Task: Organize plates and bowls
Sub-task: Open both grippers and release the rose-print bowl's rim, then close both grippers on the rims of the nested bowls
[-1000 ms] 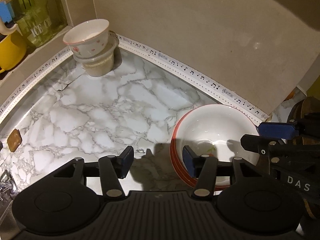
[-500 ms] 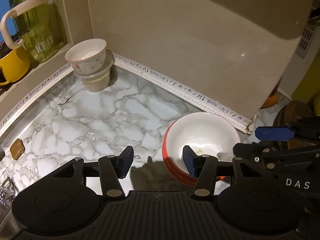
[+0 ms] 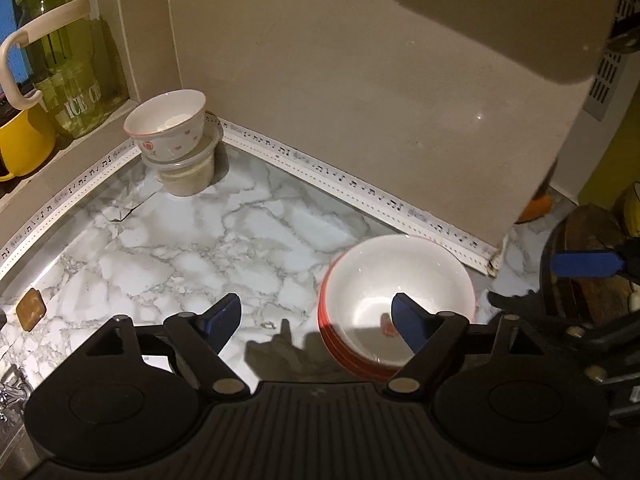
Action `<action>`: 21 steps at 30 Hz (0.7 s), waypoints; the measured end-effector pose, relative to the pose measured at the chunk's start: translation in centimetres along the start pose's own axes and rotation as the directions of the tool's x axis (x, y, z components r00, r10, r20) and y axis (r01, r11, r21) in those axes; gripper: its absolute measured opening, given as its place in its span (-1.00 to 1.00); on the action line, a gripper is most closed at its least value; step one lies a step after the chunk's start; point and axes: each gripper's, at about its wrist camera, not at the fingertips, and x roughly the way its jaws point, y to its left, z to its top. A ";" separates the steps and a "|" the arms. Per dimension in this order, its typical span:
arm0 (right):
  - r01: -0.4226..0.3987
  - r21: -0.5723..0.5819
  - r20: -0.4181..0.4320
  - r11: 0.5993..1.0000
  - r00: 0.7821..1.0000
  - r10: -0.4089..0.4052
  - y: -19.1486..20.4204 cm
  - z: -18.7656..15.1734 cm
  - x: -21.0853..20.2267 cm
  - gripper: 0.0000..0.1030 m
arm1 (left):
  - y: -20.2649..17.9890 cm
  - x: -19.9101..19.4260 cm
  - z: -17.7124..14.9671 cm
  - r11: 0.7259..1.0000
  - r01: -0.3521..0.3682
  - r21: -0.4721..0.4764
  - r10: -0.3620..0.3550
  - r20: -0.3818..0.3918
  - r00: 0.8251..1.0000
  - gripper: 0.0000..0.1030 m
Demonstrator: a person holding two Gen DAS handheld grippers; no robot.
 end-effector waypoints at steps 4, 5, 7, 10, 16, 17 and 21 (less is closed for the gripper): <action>0.008 0.057 -0.003 0.998 1.000 -0.008 -0.7 0.1 0.9 0.86 | 0.7 1.5 0.7 0.998 0.037 -0.050 -0.038 -0.024 0.999 0.60; 0.003 0.074 -0.010 0.997 1.000 -0.002 -0.9 0.1 1.3 0.86 | 0.8 2.0 0.9 0.997 0.049 -0.062 -0.051 -0.034 0.998 0.60; -0.006 0.110 -0.032 0.994 0.999 0.009 -1.2 0.1 2.2 0.84 | 1.0 3.0 1.1 0.995 0.051 -0.082 -0.056 -0.060 0.997 0.60; 0.006 0.136 -0.063 0.991 0.998 0.003 -1.4 0.0 3.6 0.71 | 0.8 4.3 1.4 0.995 0.051 -0.087 -0.058 -0.077 0.995 0.60; 0.029 0.156 -0.111 0.987 0.994 -0.011 -1.4 -0.1 5.9 0.55 | 0.8 6.3 1.5 0.993 0.053 -0.101 -0.064 -0.115 0.991 0.60; 0.028 0.156 -0.114 0.987 0.993 -0.010 -1.4 -0.1 6.1 0.53 | 0.9 6.5 1.4 0.993 0.052 -0.101 -0.065 -0.123 0.990 0.60; 0.024 0.151 -0.117 0.988 0.993 -0.006 -1.3 -0.3 6.5 0.51 | 1.2 7.1 1.4 0.994 0.045 -0.101 -0.059 -0.142 0.988 0.60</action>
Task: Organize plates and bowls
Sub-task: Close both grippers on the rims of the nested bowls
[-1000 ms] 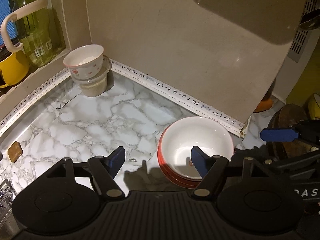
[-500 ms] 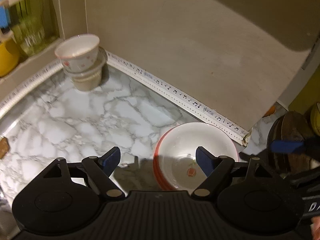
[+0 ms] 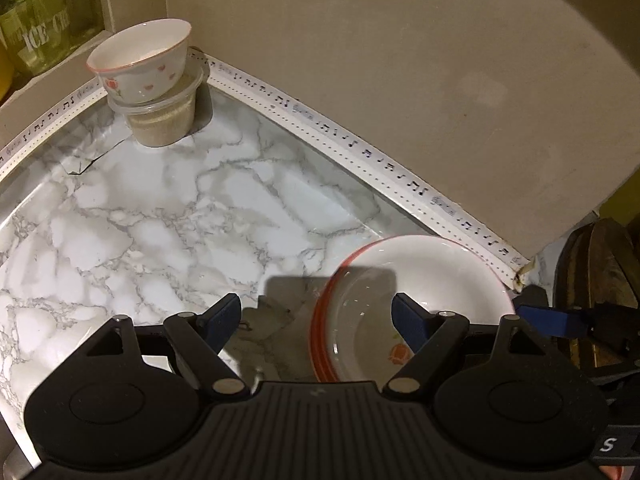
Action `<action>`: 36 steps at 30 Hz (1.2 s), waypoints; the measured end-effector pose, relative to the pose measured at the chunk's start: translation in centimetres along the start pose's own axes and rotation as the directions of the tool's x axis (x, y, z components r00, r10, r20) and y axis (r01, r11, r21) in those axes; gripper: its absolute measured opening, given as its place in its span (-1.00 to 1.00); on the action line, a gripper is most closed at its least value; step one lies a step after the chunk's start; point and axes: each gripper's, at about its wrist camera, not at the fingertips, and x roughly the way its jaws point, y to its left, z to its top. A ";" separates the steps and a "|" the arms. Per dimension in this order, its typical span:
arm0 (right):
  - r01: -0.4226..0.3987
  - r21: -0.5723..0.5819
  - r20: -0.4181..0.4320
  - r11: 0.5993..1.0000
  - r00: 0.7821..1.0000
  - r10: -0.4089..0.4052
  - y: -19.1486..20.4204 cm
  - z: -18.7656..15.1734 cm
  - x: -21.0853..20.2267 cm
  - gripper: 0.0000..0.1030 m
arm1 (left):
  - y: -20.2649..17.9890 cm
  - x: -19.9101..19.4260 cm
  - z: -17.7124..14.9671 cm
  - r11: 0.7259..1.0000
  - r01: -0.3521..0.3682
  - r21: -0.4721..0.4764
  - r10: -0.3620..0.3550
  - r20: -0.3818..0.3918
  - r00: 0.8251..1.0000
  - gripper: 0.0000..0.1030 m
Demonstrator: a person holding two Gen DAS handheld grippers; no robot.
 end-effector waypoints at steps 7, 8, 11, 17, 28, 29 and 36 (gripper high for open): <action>-0.016 0.030 -0.007 0.999 1.000 0.016 -0.8 0.2 0.4 0.43 | -0.6 0.6 0.3 0.999 -0.026 0.044 0.025 0.018 1.000 0.60; -0.007 0.029 -0.009 1.000 1.000 0.008 -0.8 0.3 0.6 0.41 | -0.6 0.8 0.4 0.999 -0.021 0.041 0.020 0.014 1.000 0.60; 0.001 0.025 -0.023 1.000 1.000 0.000 -0.6 0.6 1.0 0.14 | -0.7 1.3 0.5 0.999 -0.015 0.036 0.015 -0.003 1.000 0.60; -0.008 0.065 -0.056 0.998 0.998 0.012 -0.8 0.9 2.2 0.07 | -0.2 2.3 0.6 1.000 0.022 -0.012 -0.023 -0.032 0.999 0.51; -0.005 0.066 -0.102 0.998 0.995 0.012 -0.2 0.5 3.7 -0.18 | 1.2 3.9 0.5 0.987 0.091 -0.129 -0.104 -0.098 0.990 0.02; -0.005 0.068 -0.102 0.998 0.995 0.012 -0.3 0.5 3.7 -0.18 | 1.4 3.8 0.5 0.985 0.101 -0.140 -0.115 -0.098 0.988 -0.03; -0.005 0.065 -0.114 0.998 0.993 0.013 -0.3 0.6 3.7 -0.24 | 1.2 3.7 0.5 0.978 0.135 -0.157 -0.154 -0.110 0.982 -0.34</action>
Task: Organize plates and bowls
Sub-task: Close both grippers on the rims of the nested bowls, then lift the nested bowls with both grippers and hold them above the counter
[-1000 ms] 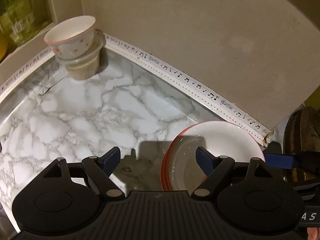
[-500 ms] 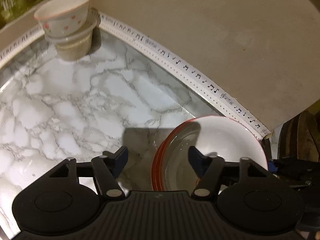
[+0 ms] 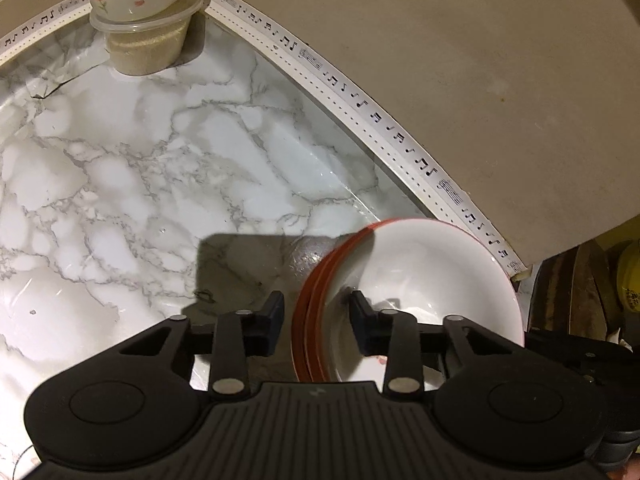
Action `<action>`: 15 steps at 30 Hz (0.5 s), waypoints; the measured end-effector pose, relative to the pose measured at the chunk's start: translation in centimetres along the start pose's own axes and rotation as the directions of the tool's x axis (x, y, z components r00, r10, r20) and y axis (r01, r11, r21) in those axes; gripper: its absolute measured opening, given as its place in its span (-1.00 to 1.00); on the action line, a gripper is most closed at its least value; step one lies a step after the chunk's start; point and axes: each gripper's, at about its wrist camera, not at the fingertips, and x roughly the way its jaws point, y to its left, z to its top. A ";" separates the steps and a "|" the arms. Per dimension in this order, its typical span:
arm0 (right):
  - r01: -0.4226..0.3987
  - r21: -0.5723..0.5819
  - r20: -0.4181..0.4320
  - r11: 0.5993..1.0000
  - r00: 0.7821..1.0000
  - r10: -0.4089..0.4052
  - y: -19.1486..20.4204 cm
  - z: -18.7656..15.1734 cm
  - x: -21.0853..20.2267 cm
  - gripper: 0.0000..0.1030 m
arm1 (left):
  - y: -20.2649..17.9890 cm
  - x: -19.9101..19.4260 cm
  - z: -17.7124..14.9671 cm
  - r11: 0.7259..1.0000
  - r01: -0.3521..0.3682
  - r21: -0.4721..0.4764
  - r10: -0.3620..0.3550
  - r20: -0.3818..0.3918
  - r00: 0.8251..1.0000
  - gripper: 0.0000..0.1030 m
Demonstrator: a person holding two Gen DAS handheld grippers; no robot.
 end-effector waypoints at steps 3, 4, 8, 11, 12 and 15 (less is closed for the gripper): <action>0.009 -0.004 0.002 1.000 1.000 -0.008 0.1 0.1 0.0 -0.29 | 0.0 -0.2 -0.2 1.000 0.009 0.002 -0.009 0.004 1.000 -0.46; 0.009 0.008 0.003 1.000 1.000 -0.009 0.0 0.1 0.0 -0.31 | 0.0 -0.2 -0.2 1.000 0.010 -0.001 -0.010 0.004 1.000 -0.46; 0.015 0.021 0.009 1.000 1.000 -0.015 -0.1 0.2 -0.1 -0.39 | -0.3 -0.3 -0.2 1.000 -0.006 0.019 0.006 0.008 1.000 -0.49; 0.035 -0.005 0.028 0.999 0.999 -0.035 0.1 0.1 -0.3 -0.44 | -0.5 -0.5 -0.4 1.000 -0.014 0.023 0.013 0.008 1.000 -0.50; 0.043 -0.011 0.034 0.999 0.999 -0.042 0.2 0.1 -0.3 -0.45 | -0.6 -0.5 -0.5 1.000 -0.017 0.024 0.017 0.009 1.000 -0.50; 0.063 -0.024 0.045 0.998 0.997 -0.062 0.5 0.1 -0.4 -0.49 | -0.7 -0.8 -0.8 0.999 -0.029 0.031 0.028 0.011 1.000 -0.52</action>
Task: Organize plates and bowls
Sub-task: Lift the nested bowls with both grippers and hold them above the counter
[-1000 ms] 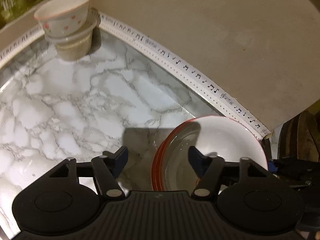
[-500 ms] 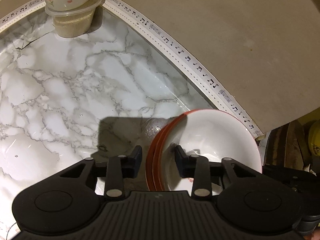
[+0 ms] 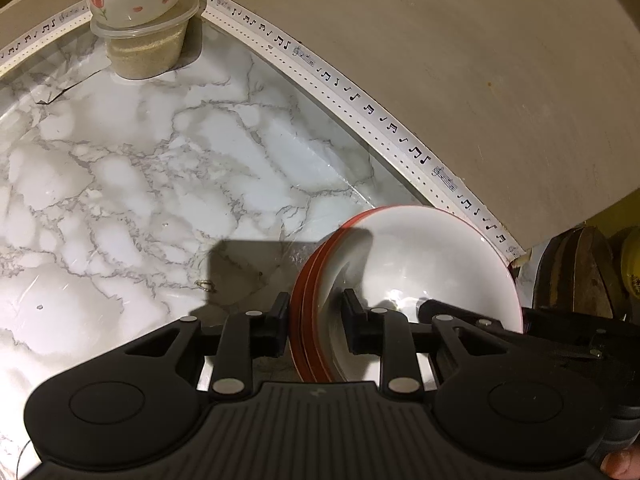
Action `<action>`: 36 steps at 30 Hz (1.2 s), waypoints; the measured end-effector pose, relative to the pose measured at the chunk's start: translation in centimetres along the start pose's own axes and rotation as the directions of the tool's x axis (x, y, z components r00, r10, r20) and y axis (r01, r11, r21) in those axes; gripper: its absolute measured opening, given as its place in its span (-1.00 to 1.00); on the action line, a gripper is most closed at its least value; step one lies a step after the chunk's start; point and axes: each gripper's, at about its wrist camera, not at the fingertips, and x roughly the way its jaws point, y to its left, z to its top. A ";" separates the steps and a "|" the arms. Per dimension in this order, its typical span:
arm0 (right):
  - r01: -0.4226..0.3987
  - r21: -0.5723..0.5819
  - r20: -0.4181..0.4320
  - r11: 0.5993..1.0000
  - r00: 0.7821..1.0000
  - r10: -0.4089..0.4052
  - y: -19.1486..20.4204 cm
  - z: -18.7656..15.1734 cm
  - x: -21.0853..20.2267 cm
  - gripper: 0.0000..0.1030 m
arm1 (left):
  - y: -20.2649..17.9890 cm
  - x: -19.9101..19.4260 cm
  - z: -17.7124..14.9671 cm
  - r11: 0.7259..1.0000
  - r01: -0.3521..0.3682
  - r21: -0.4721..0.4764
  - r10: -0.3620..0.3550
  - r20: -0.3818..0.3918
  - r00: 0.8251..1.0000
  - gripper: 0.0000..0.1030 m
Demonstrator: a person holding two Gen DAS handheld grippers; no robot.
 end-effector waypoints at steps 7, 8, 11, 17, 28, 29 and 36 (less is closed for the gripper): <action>0.047 -0.064 -0.001 0.997 0.999 -0.047 0.9 0.0 -0.1 -0.54 | 0.0 -0.4 -0.7 1.000 -0.006 -0.002 0.006 0.003 1.000 -0.54; 0.048 -0.067 -0.002 0.997 0.999 -0.049 1.0 0.0 -0.1 -0.55 | 0.0 -0.5 -0.8 1.000 -0.007 -0.002 0.007 0.004 1.000 -0.54; 0.049 -0.078 -0.006 0.996 0.999 -0.049 1.1 -0.1 -0.2 -0.56 | 0.0 -0.8 -1.2 1.000 -0.008 -0.008 0.008 0.011 1.000 -0.54; 0.061 -0.100 -0.004 0.993 0.998 -0.062 1.3 -0.5 -0.6 -0.61 | -0.1 -1.4 -1.7 1.000 -0.011 -0.016 0.011 0.021 1.000 -0.54; 0.056 -0.104 -0.008 0.993 0.998 -0.057 1.2 -0.4 -0.7 -0.65 | 0.0 -1.6 -1.7 1.000 -0.010 -0.016 0.011 0.024 1.000 -0.56; 0.058 -0.096 -0.014 0.994 0.998 -0.059 1.1 -0.3 -0.6 -0.65 | 0.0 -1.6 -1.6 1.000 -0.009 -0.017 0.009 0.025 1.000 -0.57; 0.049 -0.091 -0.028 0.995 0.998 -0.052 1.1 -0.1 -0.4 -0.60 | 0.3 -1.1 -1.0 1.000 0.002 -0.015 -0.002 0.004 1.000 -0.57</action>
